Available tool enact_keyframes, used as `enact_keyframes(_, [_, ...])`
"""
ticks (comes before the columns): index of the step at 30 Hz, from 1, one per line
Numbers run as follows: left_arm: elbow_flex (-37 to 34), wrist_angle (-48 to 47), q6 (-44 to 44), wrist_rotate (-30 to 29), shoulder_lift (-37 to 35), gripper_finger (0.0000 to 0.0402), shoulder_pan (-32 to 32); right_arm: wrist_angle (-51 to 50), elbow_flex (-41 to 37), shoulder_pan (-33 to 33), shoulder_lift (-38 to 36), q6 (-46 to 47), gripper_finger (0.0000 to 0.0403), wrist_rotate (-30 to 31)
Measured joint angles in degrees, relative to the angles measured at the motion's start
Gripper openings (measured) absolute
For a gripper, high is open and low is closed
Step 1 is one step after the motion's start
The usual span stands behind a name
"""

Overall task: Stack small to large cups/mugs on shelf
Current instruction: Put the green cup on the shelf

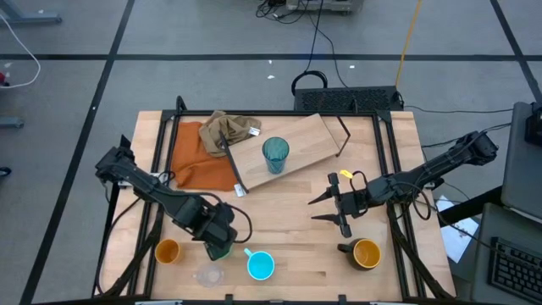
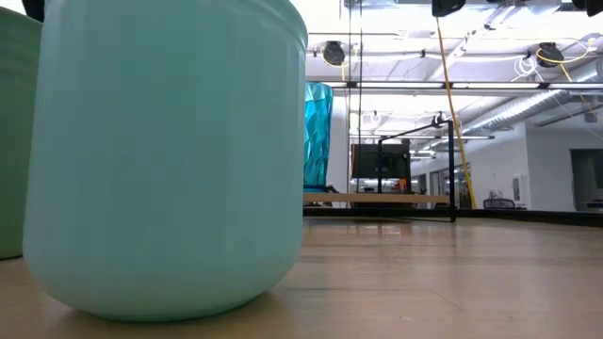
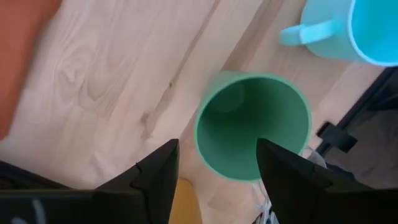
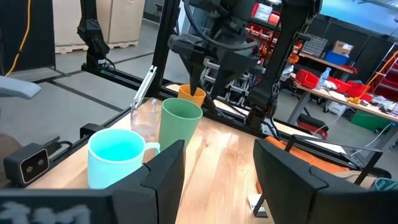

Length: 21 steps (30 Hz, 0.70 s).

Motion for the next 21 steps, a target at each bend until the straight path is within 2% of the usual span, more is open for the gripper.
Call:
enact_keyframes(6, [-2.9,0.34,-1.53,-0.55,0.0,0.0214,-0.89,-0.02,0.0,0.0,0.0,0.01,0.0183,-0.02])
enact_keyframes(12, [-9.03,4.81,-2.08,3.87,-0.44,0.0214,-1.26,0.04,0.0,0.0,0.0,0.03,0.0183,-0.01])
enact_keyframes(21, [-9.49,8.75,-0.49,2.57,-0.48,0.0214,-1.2,0.56,0.0,0.0,0.0,0.03,0.0183,-0.02])
